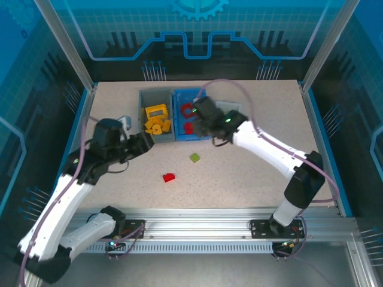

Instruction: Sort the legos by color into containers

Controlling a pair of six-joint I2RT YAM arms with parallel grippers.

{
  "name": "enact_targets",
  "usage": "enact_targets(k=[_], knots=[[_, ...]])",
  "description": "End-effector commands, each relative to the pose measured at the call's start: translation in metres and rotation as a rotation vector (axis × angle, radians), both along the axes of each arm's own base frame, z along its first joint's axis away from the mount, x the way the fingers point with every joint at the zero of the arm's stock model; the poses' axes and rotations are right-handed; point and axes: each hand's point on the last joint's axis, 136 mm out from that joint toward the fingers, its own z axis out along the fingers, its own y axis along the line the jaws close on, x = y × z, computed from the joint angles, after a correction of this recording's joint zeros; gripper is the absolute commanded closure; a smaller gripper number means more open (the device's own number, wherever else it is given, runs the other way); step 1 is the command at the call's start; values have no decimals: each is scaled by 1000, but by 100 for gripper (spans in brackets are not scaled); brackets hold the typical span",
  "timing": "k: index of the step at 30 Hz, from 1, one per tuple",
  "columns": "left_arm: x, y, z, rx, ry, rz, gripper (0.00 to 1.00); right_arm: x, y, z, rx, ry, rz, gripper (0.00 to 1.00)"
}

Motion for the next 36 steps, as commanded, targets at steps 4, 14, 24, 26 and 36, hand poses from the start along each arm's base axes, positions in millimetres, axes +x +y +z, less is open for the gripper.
enact_targets(k=[4, 14, 24, 26, 36], knots=[[32, -89, 22, 6, -133, -195, 47, 48, -55, -61, -48, 157, -187, 70], [36, -156, -1, 165, -212, -359, 47, 93, -99, -126, -237, 302, -406, 71], [26, -155, -16, 217, -193, -394, 46, 98, -113, -145, -293, 331, -431, 60], [24, -152, -19, 230, -187, -394, 46, 100, -112, -138, -290, 317, -425, 56], [7, -117, -45, 386, -97, -422, 42, 94, -92, -69, -222, 158, -375, 58]])
